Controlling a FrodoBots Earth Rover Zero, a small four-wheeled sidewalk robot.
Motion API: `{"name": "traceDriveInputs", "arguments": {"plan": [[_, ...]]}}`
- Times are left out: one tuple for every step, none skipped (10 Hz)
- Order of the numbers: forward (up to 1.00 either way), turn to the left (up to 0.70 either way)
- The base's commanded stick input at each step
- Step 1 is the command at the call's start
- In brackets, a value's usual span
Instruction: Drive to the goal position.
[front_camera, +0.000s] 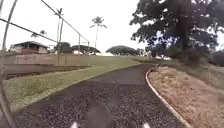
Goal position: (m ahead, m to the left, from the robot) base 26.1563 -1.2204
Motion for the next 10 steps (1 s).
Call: {"name": "traceDriveInputs", "arguments": {"plan": [[0.85,0.00],[0.85,0.00],[0.85,0.00],[0.85,0.00],[0.85,0.00],[0.85,0.00],[0.85,0.00],[0.85,0.00],[0.85,0.00],[0.85,0.00]]}}
